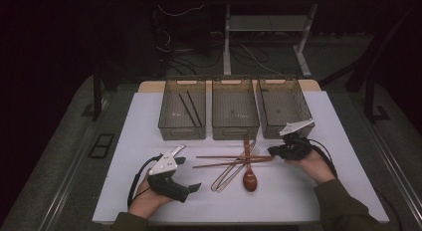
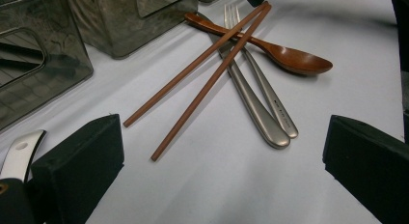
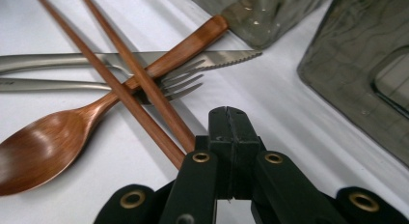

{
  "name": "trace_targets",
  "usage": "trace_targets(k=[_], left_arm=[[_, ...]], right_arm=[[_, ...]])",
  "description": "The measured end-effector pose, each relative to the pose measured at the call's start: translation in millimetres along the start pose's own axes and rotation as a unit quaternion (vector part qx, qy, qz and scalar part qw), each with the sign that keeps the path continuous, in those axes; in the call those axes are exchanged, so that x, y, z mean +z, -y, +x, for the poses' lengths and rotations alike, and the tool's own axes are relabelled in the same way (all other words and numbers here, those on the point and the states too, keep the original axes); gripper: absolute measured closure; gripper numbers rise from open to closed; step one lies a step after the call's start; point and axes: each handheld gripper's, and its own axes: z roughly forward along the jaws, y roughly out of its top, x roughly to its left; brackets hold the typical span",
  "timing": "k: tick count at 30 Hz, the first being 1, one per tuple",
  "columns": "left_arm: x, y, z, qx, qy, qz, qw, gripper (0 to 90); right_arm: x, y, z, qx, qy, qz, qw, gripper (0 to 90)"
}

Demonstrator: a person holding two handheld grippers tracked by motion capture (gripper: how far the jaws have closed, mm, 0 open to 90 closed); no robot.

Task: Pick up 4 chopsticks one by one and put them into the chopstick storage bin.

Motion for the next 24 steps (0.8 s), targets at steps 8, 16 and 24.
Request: trace_targets(k=[8,16,24], left_arm=[[0.3,-0.1,-0.5,-0.001,0.001,-0.001,1.0000,0.1],[0.6,-0.2,-0.4,0.000,0.001,-0.002,1.0000,0.1],[1.6,-0.6,-0.7,0.001,0.002,0.001,1.0000,0.1]], right_arm=[[0.6,-0.5,4.6,-0.017,-0.018,-0.003,0.9997,89.2],[0.0,-5.0,7.8,-0.028,-0.017,-0.013,0.9994,89.1],[17.2,-25.5,25.1,-0.053,-0.030,-0.012,0.9981,89.2]])
